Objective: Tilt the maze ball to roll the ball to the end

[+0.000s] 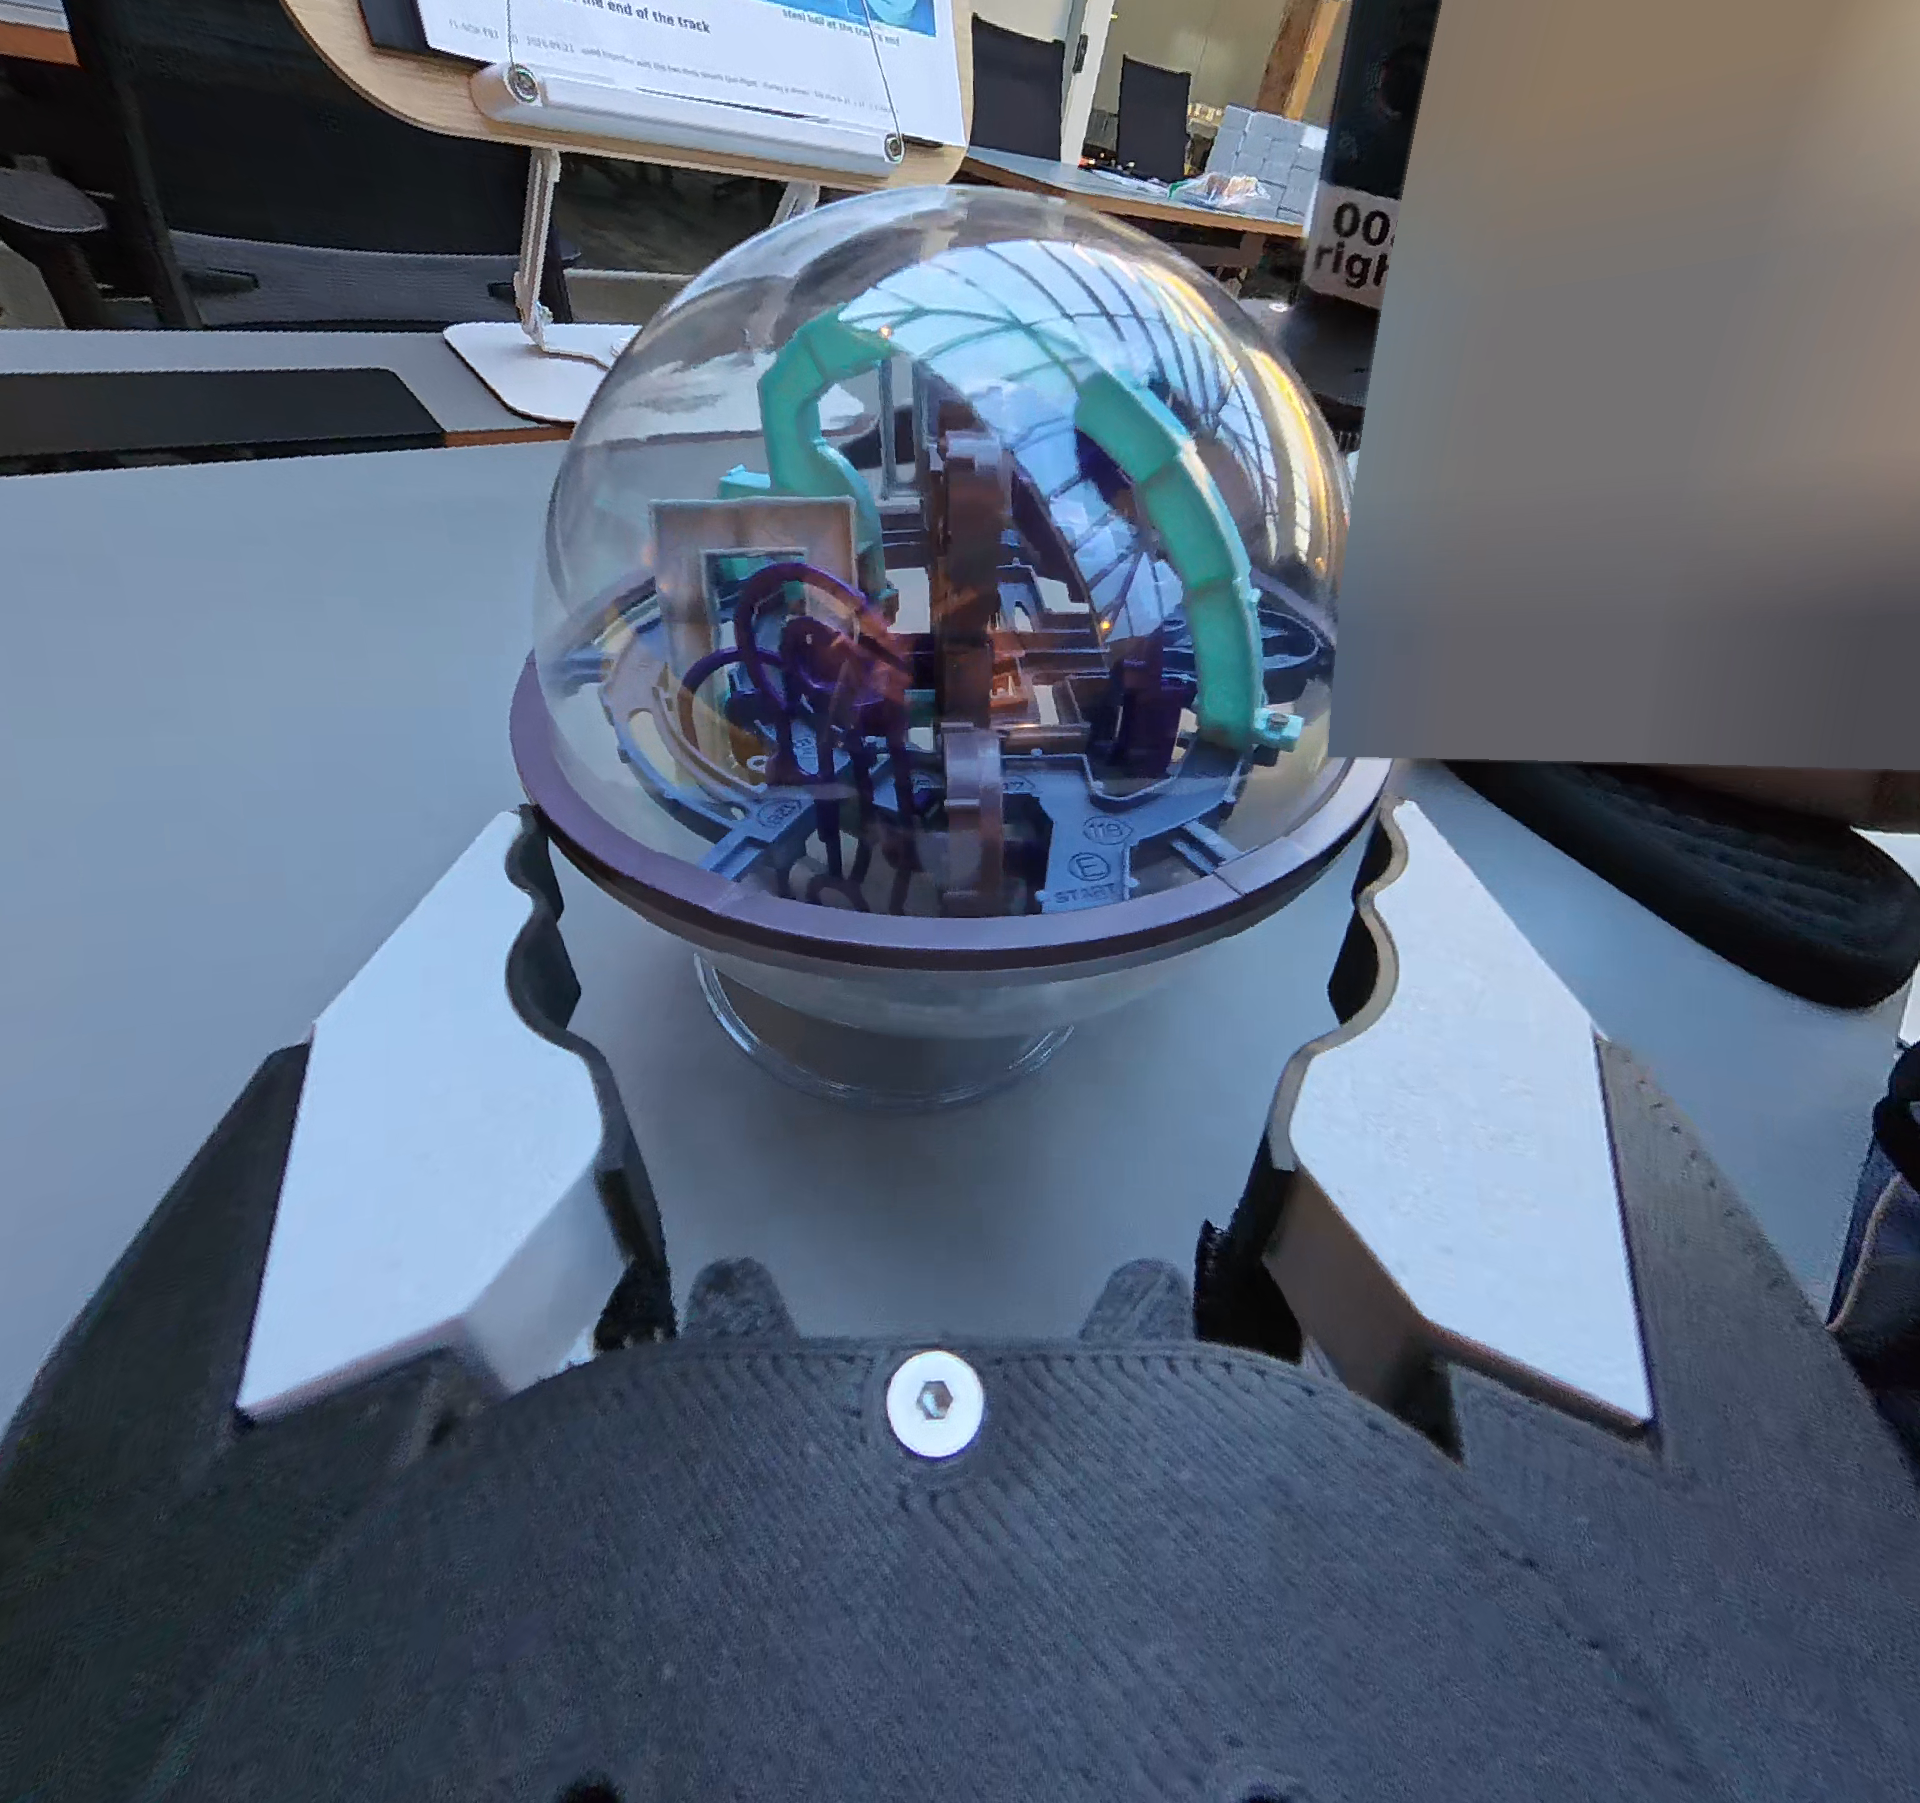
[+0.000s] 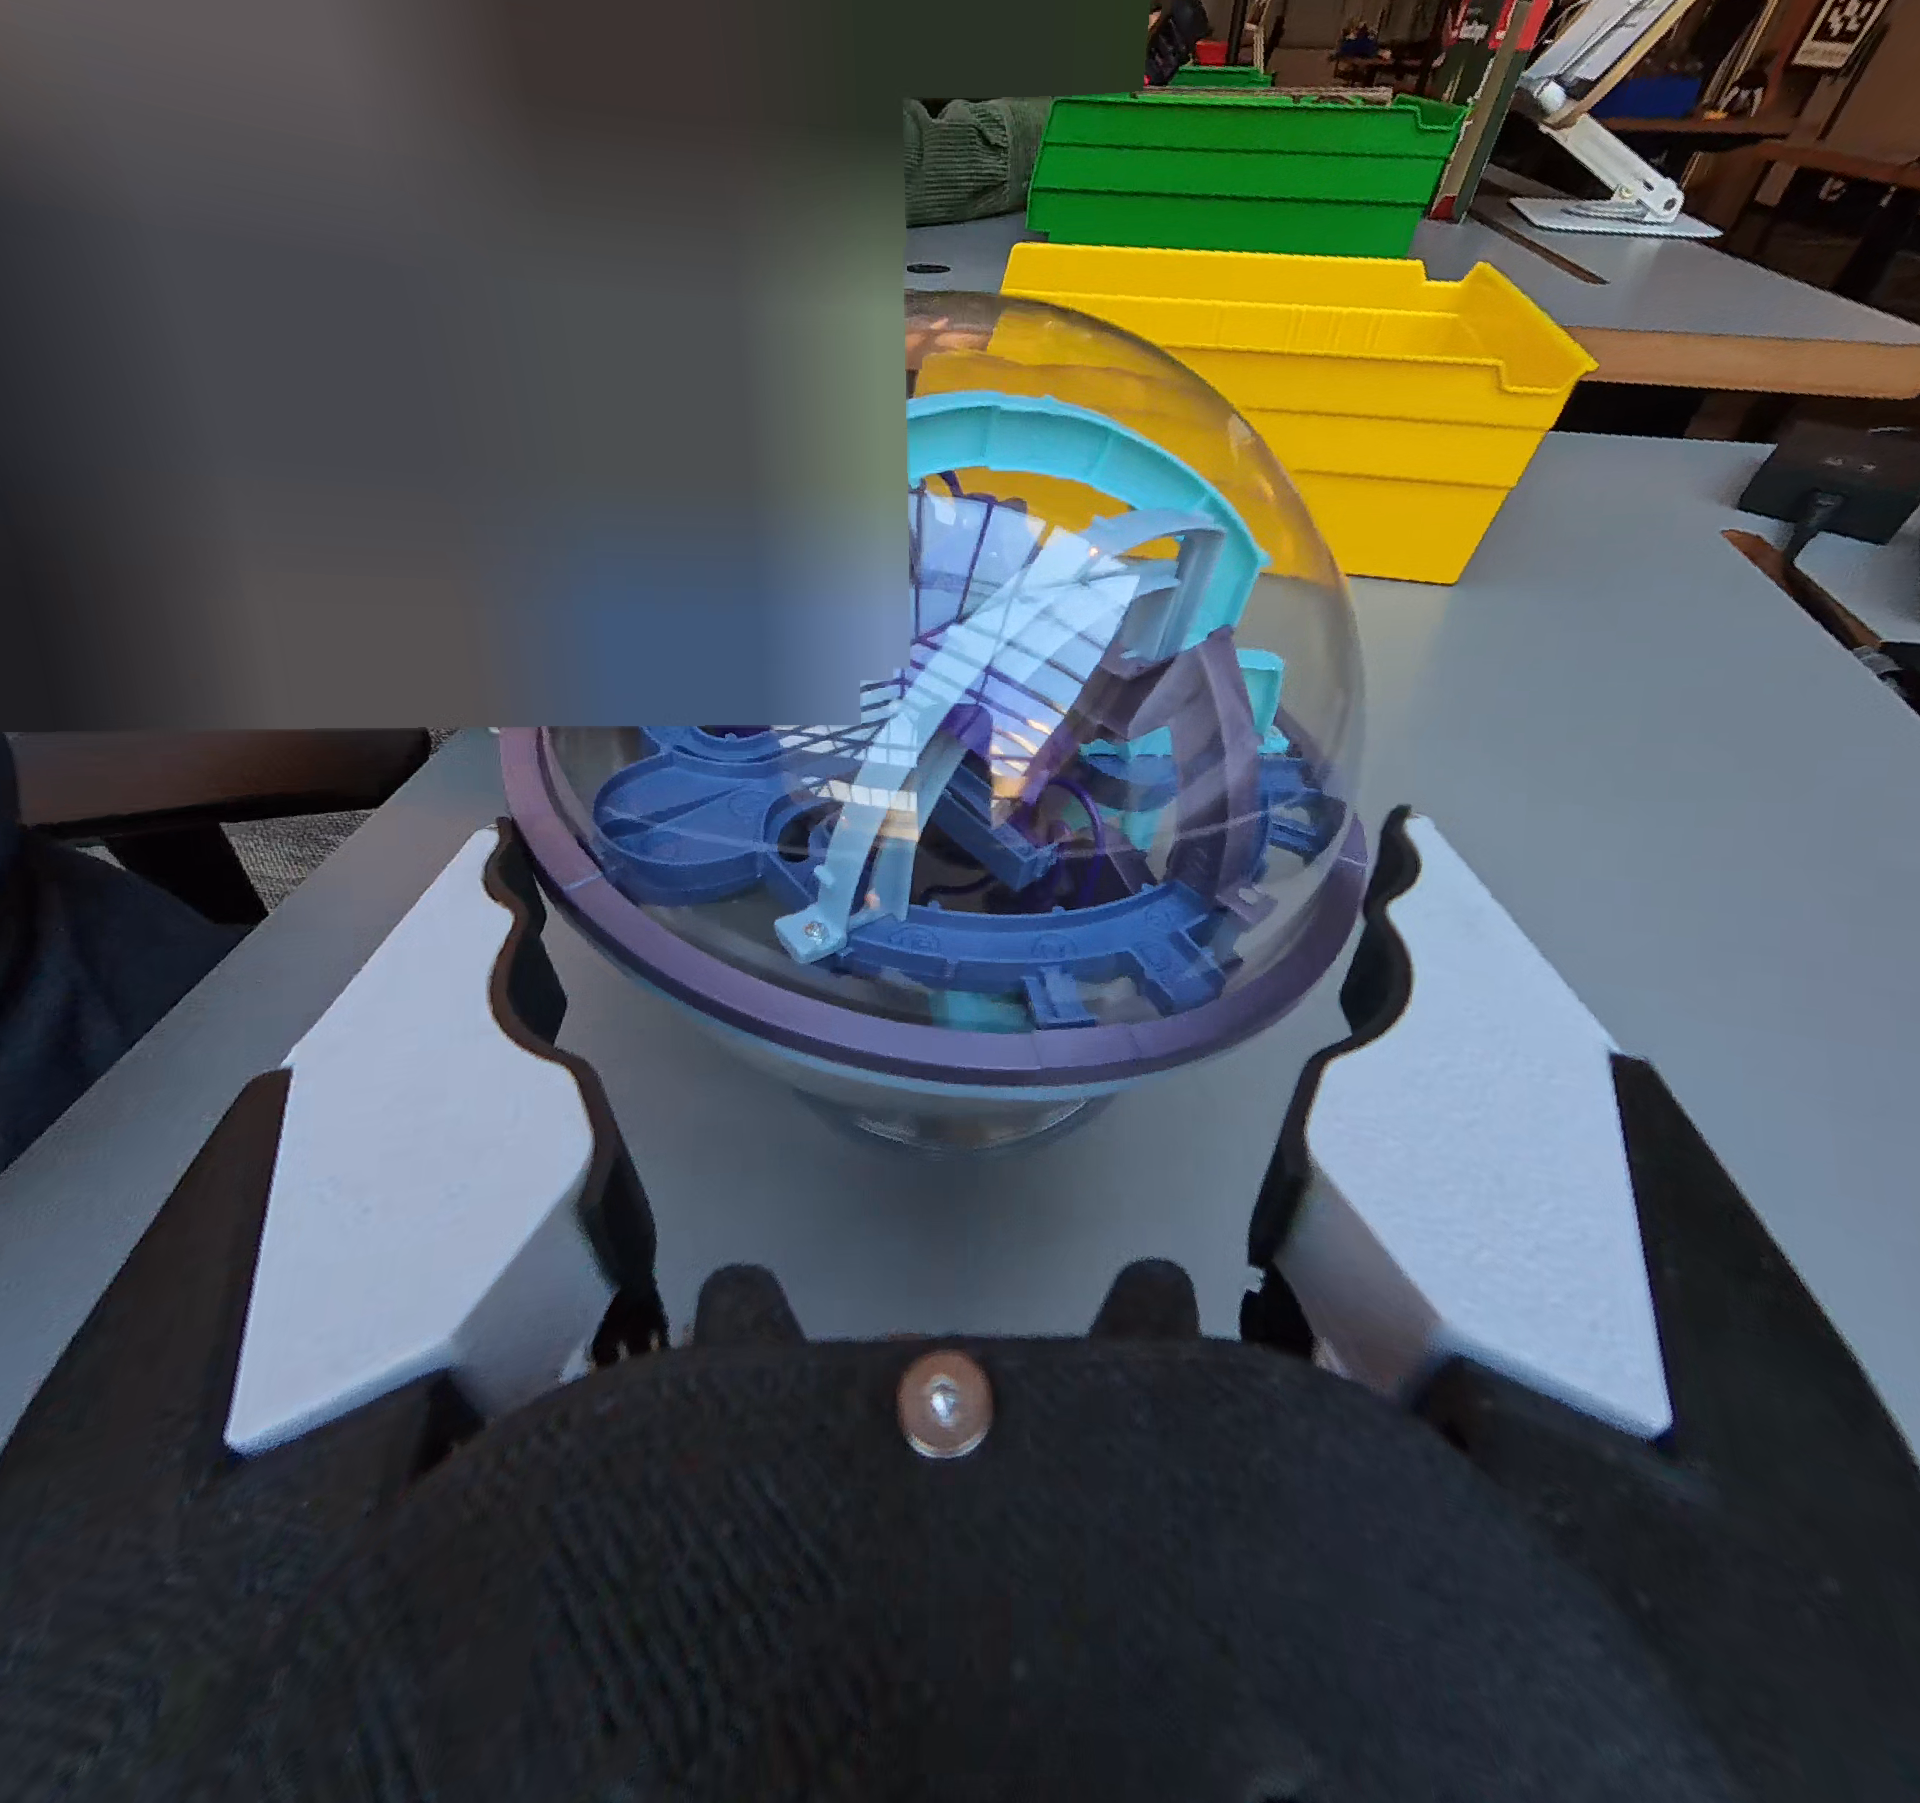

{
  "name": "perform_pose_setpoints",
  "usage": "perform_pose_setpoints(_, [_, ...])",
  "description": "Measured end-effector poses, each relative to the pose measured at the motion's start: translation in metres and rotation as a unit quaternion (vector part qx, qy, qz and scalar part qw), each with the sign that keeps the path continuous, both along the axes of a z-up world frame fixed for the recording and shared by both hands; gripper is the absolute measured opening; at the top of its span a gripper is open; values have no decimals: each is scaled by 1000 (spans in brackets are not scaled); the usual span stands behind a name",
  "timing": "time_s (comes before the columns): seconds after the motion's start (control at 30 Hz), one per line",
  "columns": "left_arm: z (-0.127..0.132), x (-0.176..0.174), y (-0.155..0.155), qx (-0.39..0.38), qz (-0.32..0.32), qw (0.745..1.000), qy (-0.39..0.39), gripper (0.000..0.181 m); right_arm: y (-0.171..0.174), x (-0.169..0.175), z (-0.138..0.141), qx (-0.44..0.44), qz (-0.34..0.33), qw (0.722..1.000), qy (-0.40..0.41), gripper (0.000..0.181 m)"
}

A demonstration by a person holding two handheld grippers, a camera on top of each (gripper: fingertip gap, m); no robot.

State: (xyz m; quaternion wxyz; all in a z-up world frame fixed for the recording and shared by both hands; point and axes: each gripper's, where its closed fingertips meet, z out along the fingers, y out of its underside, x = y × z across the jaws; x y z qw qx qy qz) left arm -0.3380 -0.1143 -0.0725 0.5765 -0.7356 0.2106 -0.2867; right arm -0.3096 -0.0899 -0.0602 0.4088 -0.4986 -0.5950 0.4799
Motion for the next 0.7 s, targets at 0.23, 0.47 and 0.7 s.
perform_pose_setpoints(0.23, [-1, 2, 5, -8, -7, 1000, -7, 153, -3, -5, -6, -35, 5, 999, -15, 155])
perform_pose_setpoints(0.47, [-7, 4, 5, -17, -16, 1000, -1, 155, -3, -4, -10, -4, 11, 1000, -15, 154])
perform_pose_setpoints(0.7, [-11, 5, 7, -8, -12, 1000, 19, 157, 2, -8, -23, 67, -10, 997, -31, 154])
